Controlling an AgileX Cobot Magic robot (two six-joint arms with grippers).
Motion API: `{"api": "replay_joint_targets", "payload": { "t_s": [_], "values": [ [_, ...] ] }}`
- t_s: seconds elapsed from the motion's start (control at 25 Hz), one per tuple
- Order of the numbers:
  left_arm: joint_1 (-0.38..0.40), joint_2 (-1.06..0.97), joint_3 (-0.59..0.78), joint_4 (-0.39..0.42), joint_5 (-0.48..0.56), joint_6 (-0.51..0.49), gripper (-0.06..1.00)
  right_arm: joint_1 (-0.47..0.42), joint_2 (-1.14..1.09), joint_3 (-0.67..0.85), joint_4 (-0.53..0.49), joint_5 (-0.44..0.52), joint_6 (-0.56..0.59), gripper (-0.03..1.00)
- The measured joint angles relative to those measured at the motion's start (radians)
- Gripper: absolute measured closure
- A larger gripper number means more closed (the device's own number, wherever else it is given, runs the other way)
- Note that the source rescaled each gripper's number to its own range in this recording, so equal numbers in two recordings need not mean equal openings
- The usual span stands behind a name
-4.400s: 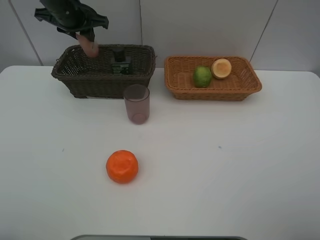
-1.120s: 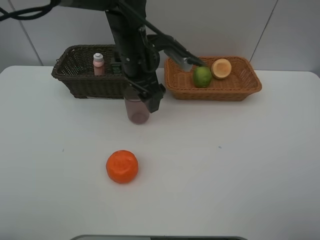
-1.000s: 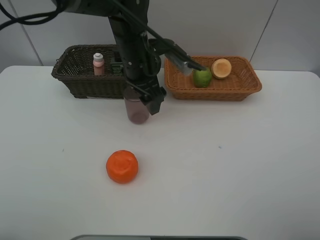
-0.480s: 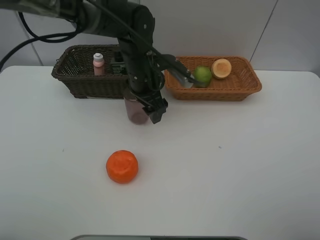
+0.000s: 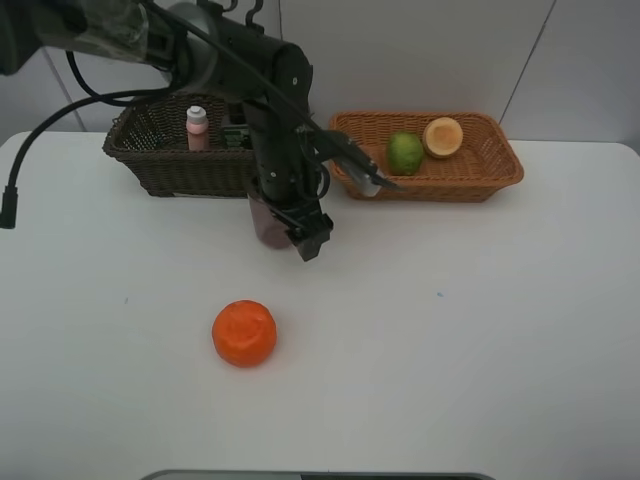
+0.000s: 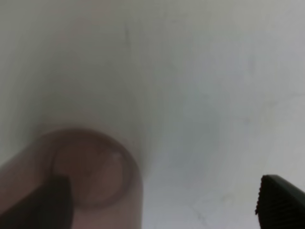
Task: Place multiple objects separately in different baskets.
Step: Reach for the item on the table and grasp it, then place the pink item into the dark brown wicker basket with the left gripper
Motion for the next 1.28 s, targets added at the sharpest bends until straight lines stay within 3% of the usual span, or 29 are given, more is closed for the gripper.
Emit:
{"api": "replay_joint_targets", "payload": {
  "t_s": [0.08, 0.16, 0.24, 0.36, 0.44, 1.28],
  "values": [
    [0.001, 0.003, 0.0, 0.0, -0.005, -0.007, -0.01, 0.0, 0.0, 0.0, 0.0, 0.0, 0.0, 0.28],
    [0.002, 0.003, 0.0, 0.0, -0.014, -0.015, 0.09, 0.0, 0.0, 0.0, 0.0, 0.0, 0.0, 0.28],
    [0.007, 0.003, 0.0, 0.0, -0.019, -0.021, 0.3, 0.0, 0.0, 0.0, 0.0, 0.0, 0.0, 0.28],
    [0.011, 0.003, 0.0, 0.0, -0.019, -0.037, 0.76, 0.0, 0.0, 0.0, 0.0, 0.0, 0.0, 0.28],
    [0.013, 0.002, 0.0, 0.006, -0.021, -0.057, 0.94, 0.0, 0.0, 0.0, 0.0, 0.0, 0.0, 0.28],
    [0.015, -0.033, -0.001, 0.006, -0.018, -0.103, 0.94, 0.0, 0.0, 0.0, 0.0, 0.0, 0.0, 0.28]
  ]
}}
